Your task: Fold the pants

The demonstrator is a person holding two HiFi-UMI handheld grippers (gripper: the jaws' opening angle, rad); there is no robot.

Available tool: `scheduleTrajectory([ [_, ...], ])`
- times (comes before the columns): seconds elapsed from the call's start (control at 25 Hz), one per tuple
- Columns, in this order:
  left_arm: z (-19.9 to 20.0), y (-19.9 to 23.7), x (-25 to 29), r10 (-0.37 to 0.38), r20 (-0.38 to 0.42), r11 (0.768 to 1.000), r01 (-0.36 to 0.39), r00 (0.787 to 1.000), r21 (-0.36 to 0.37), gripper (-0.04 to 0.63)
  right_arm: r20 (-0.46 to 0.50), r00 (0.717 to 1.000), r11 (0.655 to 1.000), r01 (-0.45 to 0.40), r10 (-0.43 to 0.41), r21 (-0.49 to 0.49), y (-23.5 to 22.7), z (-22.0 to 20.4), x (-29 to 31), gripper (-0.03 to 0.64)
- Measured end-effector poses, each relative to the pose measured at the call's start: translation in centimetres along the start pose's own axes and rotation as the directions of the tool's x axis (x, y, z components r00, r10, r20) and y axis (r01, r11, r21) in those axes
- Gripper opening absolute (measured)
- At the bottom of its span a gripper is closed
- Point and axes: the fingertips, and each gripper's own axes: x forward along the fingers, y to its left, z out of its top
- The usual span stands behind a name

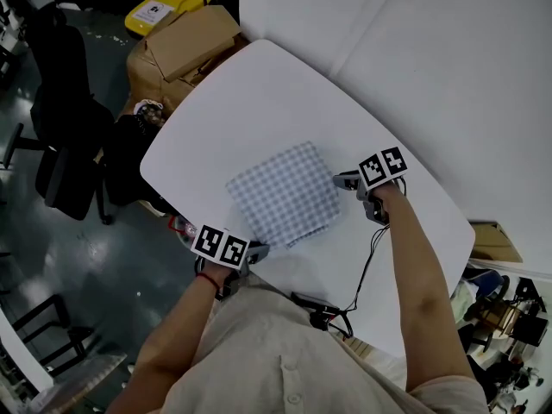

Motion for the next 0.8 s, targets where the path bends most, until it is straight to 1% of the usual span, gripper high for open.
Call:
scheduleTrajectory([
  [0.16,-0.2,-0.2,-0.2,0.007,0.018,1.0,-0.007,1.0,0.001,0.044,0.062,0.992,0.991,-0.112,0.107,0.077,1.1,-2.1,-1.3,0.104],
  [0.24,-0.3,-0.2,-0.1,0.009,0.028,1.0,-0.009,1.0,-0.008,0.044,0.072,0.988,0.985,-0.144,0.138,0.096,1.5,-3.8,-1.5,0.109],
  [0.4,-0.2,-0.4,-0.2,-0.011,0.061,0.999,0.014,0.998,-0.044,0.052,0.067,0.982,0.975,-0.181,0.174,0.131,1.8,-7.1,-1.0,0.115],
  [0.56,-0.3,-0.3,-0.3,-0.034,0.1,0.995,0.043,0.994,-0.089,0.06,0.063,0.977,0.966,-0.21,0.202,0.154,2.1,-8.8,0.0,0.114],
  [0.72,-0.1,-0.2,-0.4,-0.068,0.144,0.986,0.088,0.987,-0.14,0.06,0.043,0.98,0.972,-0.198,0.194,0.13,2.2,-9.3,0.6,0.037],
  [0.8,0.0,-0.2,-0.7,-0.095,0.174,0.977,0.125,0.98,-0.171,0.06,0.028,0.979,0.973,-0.202,0.2,0.113,2.4,-9.4,0.5,0.025],
])
